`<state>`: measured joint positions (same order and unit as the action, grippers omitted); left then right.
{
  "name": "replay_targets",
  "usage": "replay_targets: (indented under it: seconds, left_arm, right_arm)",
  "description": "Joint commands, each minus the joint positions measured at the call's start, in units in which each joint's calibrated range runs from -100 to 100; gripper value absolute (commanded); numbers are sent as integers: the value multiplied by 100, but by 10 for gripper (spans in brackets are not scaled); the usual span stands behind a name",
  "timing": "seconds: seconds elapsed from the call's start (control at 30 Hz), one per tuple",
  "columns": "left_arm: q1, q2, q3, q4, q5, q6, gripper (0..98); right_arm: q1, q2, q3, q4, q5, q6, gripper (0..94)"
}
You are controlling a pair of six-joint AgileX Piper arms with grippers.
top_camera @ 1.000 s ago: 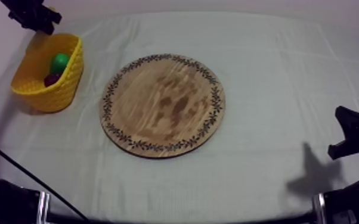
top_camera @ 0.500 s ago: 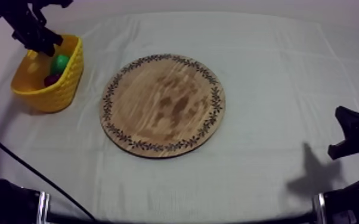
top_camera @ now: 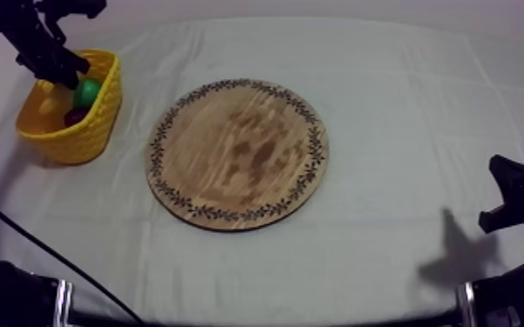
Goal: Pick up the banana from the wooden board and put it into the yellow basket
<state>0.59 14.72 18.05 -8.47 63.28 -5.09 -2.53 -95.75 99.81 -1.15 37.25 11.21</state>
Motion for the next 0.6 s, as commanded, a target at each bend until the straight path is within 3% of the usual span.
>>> replay_targets:
  seconds: [0.0, 0.17, 0.23, 0.37, 0.57]
  left_arm:
    - [-25, -20, 12, 9, -88, -10, 76]
    - [-124, -53, -14, 37, -114, 167, 494]
    - [-130, -65, -39, 48, 29, 196, 607]
    - [-104, -108, -49, 53, 266, 199, 706]
    - [-83, -210, -39, 65, 342, 228, 718]
  right_arm:
    - [0, 0, -3, 0, 1, 0, 3]
    - [0, 0, -3, 0, 1, 0, 3]
    - [0, 0, -3, 0, 1, 0, 3]
    - [0, 0, -3, 0, 1, 0, 3]
    - [0, 0, -3, 0, 1, 0, 3]
